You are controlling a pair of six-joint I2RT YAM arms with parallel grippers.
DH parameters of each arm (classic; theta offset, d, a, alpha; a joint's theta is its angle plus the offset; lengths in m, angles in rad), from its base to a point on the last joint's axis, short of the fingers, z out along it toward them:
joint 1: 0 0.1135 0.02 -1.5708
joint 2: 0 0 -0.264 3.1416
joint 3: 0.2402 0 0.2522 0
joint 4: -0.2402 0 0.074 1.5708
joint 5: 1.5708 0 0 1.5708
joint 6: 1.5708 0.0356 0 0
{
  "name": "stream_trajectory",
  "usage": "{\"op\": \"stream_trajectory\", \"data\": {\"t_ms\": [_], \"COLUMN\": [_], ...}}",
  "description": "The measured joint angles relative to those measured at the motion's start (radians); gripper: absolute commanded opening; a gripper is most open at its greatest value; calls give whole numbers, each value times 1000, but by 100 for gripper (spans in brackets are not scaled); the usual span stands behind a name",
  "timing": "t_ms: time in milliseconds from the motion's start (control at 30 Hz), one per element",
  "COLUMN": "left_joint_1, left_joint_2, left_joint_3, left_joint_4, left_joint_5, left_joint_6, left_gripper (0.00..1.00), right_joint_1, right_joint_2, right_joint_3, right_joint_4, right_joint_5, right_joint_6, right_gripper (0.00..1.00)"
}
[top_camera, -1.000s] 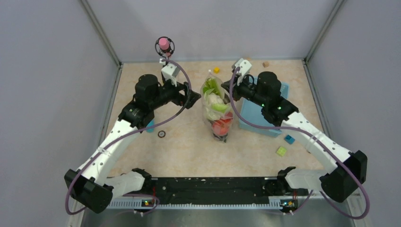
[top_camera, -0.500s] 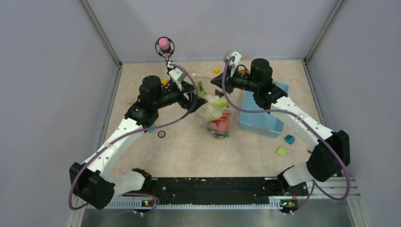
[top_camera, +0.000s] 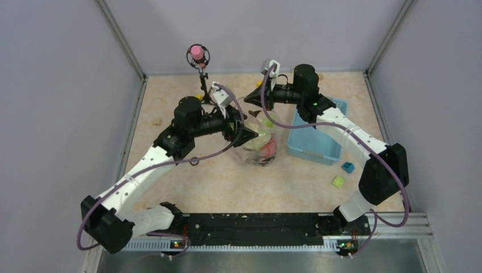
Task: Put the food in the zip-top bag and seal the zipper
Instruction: Adjust the zipper food storage bag at the center of the board.
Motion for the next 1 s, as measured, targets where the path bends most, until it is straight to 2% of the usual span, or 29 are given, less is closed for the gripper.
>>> {"op": "stream_trajectory", "data": {"t_ms": [100, 267, 333, 467, 567, 633, 767, 867, 1000], "left_joint_1": [-26, -22, -13, 20, 77, 124, 149, 166, 212], "left_joint_2": [-112, -325, -360, -394, -375, -341, -351, -388, -378], "left_joint_3": [-39, -100, -105, -161, -180, -180, -226, -273, -283], "left_joint_4": [-38, -119, -137, -142, -158, -161, -129, -88, -21], "left_joint_5": [-122, -489, -594, -712, -718, -647, -488, -386, -299], "left_joint_6": [17, 13, 13, 37, 73, 113, 195, 227, 230], "left_gripper": [98, 98, 98, 98, 98, 98, 97, 89, 84], "right_joint_1": [0, 0, 0, 0, 0, 0, 0, 0, 0], "right_joint_2": [0, -12, -18, -29, -35, -39, -43, -43, -43], "right_joint_3": [0, -1, -2, -2, -3, -5, -15, -18, -18], "right_joint_4": [-7, -32, -38, -52, -63, -68, -67, -68, -67], "right_joint_5": [-22, -48, -53, -72, -83, -90, -101, -105, -114], "right_joint_6": [-24, -58, -62, -71, -83, -87, -87, -87, -85], "right_gripper": [0, 0, 0, 0, 0, 0, 0, 0, 0]}}
